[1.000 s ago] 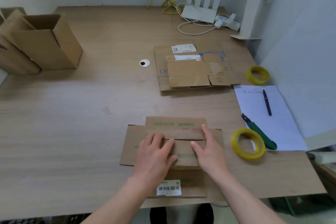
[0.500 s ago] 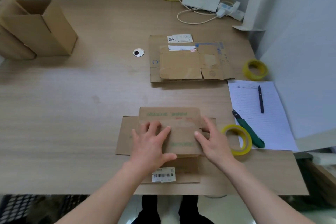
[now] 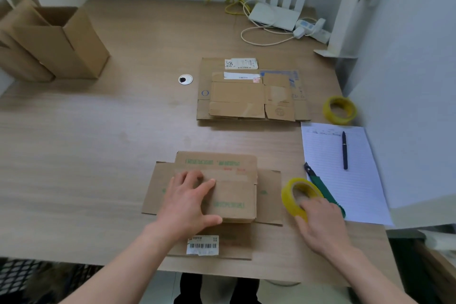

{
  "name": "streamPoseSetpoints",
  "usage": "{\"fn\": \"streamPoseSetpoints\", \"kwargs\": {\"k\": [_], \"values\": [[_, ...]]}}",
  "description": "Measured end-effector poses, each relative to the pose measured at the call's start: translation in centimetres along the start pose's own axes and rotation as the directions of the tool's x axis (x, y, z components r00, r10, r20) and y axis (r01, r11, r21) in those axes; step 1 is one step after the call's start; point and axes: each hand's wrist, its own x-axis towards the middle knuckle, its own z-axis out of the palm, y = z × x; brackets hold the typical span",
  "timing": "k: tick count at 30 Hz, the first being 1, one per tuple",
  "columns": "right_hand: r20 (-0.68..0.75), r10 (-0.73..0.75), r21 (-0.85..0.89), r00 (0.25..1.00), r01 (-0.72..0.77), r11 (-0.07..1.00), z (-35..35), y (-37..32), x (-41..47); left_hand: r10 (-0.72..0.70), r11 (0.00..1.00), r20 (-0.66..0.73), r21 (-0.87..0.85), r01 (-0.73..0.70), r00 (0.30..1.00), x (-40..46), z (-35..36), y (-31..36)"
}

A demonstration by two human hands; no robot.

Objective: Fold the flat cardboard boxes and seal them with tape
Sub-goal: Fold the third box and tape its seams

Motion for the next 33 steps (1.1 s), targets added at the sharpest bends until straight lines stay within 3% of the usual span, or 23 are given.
{"fn": "streamPoseSetpoints", "kwargs": {"k": [2, 4, 5, 8, 11, 15, 19, 21, 24, 26, 29, 33], "values": [[-0.08, 0.063, 0.345, 0.995, -0.032, 0.938, -2.2, -0.2, -0.3, -0.024, 0.999, 0.016, -0.029, 0.024, 1.0, 0.1, -0.2, 0.2], [-0.058, 0.121, 0.733, 0.991, -0.04, 0.679, -5.0, -1.1, -0.7, -0.036, 0.999, 0.024, -0.04, 0.037, 0.999, 0.2, -0.3, 0.4], [-0.06, 0.097, 0.843, 0.994, -0.001, 0.538, -6.4, -2.0, -0.8, -0.036, 0.999, 0.025, -0.036, 0.037, 0.999, 0.2, -0.4, 0.4], [-0.111, -0.071, 0.952, 0.991, 0.126, 0.277, -9.3, -5.4, -0.8, -0.036, 0.997, 0.053, -0.073, 0.039, 0.998, 0.2, -0.8, 0.4], [-0.087, -0.19, 0.985, 0.978, 0.113, 0.133, -9.3, -9.1, -0.2, -0.023, 0.986, 0.085, -0.16, 0.036, 0.996, 0.3, -1.6, 0.3], [-0.023, -0.244, 0.987, 0.97, 0.061, 0.148, -7.5, -12.9, 0.7, -0.041, 0.932, 0.064, -0.358, 0.061, 0.997, 0.3, -2.7, -0.1], [0.015, -0.23, 0.973, 0.973, 0.038, 0.228, -5.9, -14.1, 1.2, -0.189, 0.605, 0.025, -0.784, 0.137, 0.982, 0.0, -4.1, -0.9], [0.006, -0.249, 0.958, 0.968, 0.066, 0.278, -5.9, -14.4, 1.4, -0.208, 0.493, 0.007, -0.863, 0.111, 0.978, -0.3, -4.8, -0.9], [-0.002, -0.274, 0.933, 0.962, 0.1, 0.345, -6.0, -14.9, 1.5, -0.167, 0.411, 0.019, -0.907, 0.087, 0.986, -0.1, -6.2, -0.4], [-0.011, -0.28, 0.913, 0.96, 0.123, 0.388, -6.0, -15.2, 1.6, -0.12, 0.391, 0.076, -0.913, 0.117, 0.99, 0.2, -7.2, 0.1], [-0.016, -0.31, 0.893, 0.951, 0.153, 0.423, -6.2, -15.5, 1.9, -0.05, 0.468, 0.167, -0.867, 0.171, 0.985, 0.6, -8.0, 0.5], [0.008, -0.325, 0.89, 0.946, 0.142, 0.433, -6.5, -15.6, 2.0, -0.075, 0.466, 0.124, -0.873, 0.144, 0.99, 0.8, -7.8, 0.5]]}}
